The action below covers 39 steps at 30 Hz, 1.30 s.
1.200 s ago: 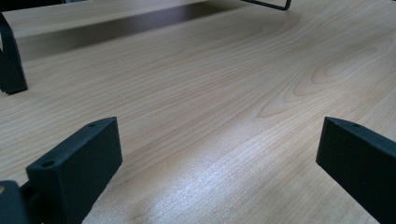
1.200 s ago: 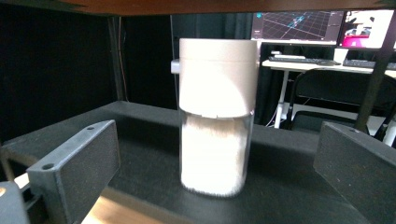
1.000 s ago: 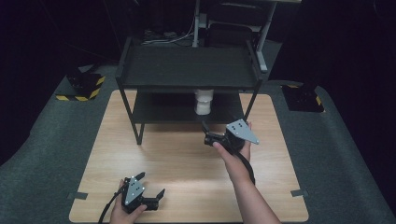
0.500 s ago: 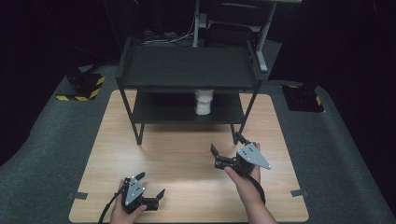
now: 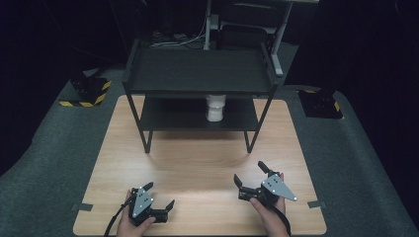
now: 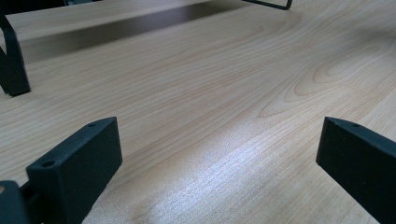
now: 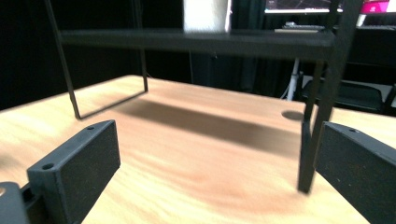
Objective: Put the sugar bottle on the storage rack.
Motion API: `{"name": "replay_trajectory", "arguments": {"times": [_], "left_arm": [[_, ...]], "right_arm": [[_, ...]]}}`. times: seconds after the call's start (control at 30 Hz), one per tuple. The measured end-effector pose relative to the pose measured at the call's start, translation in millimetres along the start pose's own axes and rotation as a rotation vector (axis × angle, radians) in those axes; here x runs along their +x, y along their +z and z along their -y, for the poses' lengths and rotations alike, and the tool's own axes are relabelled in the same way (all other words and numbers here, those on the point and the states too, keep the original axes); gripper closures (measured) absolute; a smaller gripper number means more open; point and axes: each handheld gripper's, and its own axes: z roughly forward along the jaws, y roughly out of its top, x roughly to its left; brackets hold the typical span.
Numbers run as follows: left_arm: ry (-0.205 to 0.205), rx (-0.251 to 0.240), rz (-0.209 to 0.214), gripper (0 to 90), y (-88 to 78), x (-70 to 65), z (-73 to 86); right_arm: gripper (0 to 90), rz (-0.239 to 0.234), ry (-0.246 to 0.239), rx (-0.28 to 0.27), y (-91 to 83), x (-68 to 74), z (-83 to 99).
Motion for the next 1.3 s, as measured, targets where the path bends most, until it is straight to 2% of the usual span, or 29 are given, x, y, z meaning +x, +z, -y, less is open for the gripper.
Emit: {"name": "replay_trajectory", "arguments": {"times": [0.43,0.57,0.9,1.07,1.3], "left_arm": [[-0.001,-0.001,-0.005,0.5,-0.1,-0.7,0.1],[-0.001,-0.002,-0.006,0.4,-0.2,-1.0,0.4],[-0.002,0.001,-0.005,0.5,0.2,-1.0,-0.1],[0.0,-0.002,-0.006,0.5,0.0,-1.2,0.3],[0.001,-0.003,-0.004,0.5,0.0,-0.9,0.5]], "right_arm": [[0.0,0.06,-0.005,0.091,-17.0,-8.4,25.8],[0.0,0.089,-0.031,0.129,-17.6,-6.7,27.5],[0.0,0.115,-0.086,0.221,-18.9,-2.8,22.3],[0.0,0.114,-0.065,0.228,-18.9,-4.1,22.8],[0.0,0.106,-0.069,0.236,-17.4,-4.3,22.6]]}}
